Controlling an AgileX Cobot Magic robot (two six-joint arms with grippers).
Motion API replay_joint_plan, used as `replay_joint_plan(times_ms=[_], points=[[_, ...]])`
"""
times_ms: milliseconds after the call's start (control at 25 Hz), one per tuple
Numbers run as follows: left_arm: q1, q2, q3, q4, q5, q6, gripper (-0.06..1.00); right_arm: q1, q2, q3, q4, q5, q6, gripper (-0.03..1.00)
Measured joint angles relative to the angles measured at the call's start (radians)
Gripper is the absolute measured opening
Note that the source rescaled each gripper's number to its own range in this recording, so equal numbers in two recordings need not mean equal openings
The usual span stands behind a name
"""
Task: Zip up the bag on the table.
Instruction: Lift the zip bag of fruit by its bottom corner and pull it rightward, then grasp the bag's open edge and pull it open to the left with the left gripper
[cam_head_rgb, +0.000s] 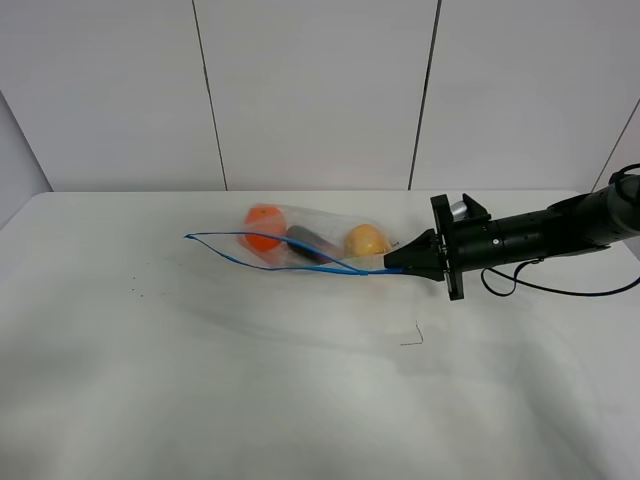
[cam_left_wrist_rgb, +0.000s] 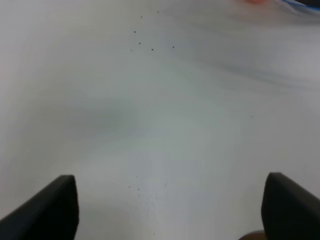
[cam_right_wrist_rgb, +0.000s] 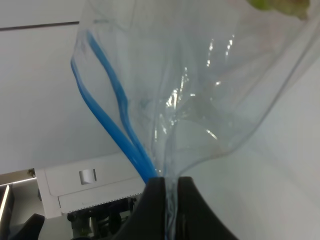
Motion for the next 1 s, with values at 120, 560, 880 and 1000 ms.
replay_joint_plan(times_ms=[120, 560, 880, 1000], points=[[0.0, 0.0, 0.0, 0.0, 0.0, 0.0, 1.0, 0.0, 0.0, 0.0, 0.0, 0.0, 0.0, 0.0], [0.0, 0.0, 0.0, 0.0, 0.0, 0.0, 1.0, 0.0, -0.056, 0.001, 0.008, -0.013, 0.0, 0.0], [0.0, 0.0, 0.0, 0.0, 0.0, 0.0, 1.0, 0.0, -0.056, 0.001, 0.008, -0.013, 0.0, 0.0], [0.0, 0.0, 0.0, 0.0, 0.0, 0.0, 1.0, 0.0, -0.056, 0.001, 0.008, -0.013, 0.0, 0.0]])
